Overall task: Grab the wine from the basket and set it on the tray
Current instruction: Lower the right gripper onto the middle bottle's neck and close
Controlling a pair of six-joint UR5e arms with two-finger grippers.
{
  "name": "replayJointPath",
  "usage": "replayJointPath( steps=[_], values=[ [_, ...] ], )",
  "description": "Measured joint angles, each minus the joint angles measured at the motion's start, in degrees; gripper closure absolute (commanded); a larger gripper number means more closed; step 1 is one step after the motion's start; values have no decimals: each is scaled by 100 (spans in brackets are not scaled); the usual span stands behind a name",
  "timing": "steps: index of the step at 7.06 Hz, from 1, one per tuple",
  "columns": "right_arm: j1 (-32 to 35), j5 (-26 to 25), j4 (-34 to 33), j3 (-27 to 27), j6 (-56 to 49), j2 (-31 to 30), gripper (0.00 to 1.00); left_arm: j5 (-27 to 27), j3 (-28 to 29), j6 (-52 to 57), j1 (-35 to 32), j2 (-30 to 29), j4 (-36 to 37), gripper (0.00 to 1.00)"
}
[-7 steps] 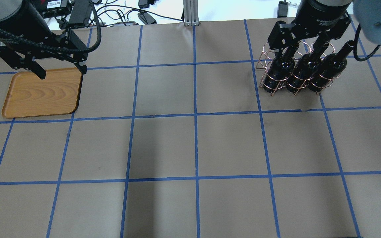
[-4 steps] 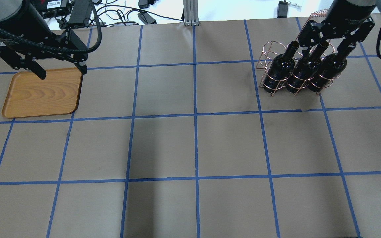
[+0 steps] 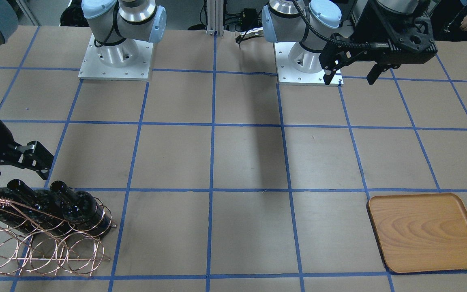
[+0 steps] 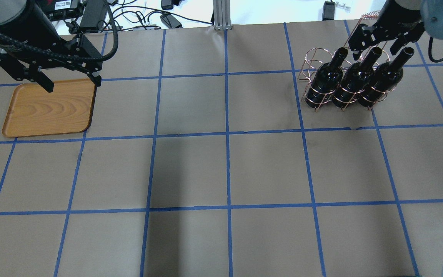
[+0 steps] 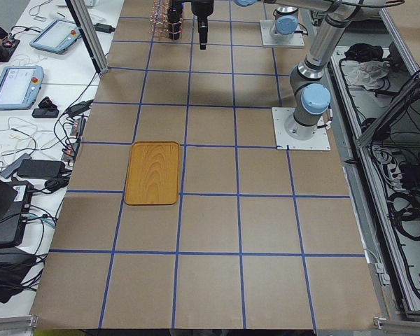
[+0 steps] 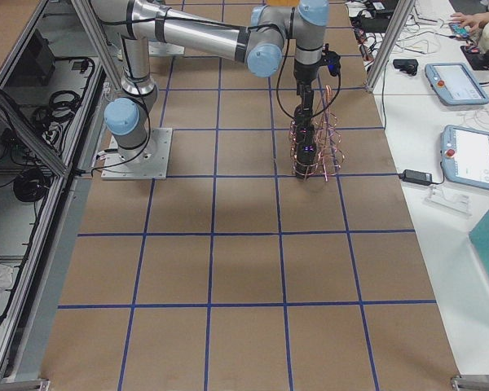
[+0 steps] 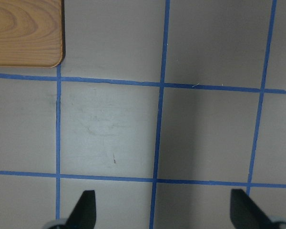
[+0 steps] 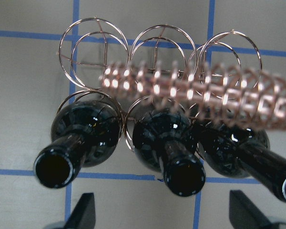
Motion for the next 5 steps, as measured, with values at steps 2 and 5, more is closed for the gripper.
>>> replayJointPath(
  steps=[2, 5],
  values=[
    [-34, -12, -277, 12, -69, 198, 3, 0, 0, -2, 0, -6, 6, 0],
    [-40, -35, -366, 44, -63, 327, 43, 0, -5, -9, 0, -8, 4, 0]
  ],
)
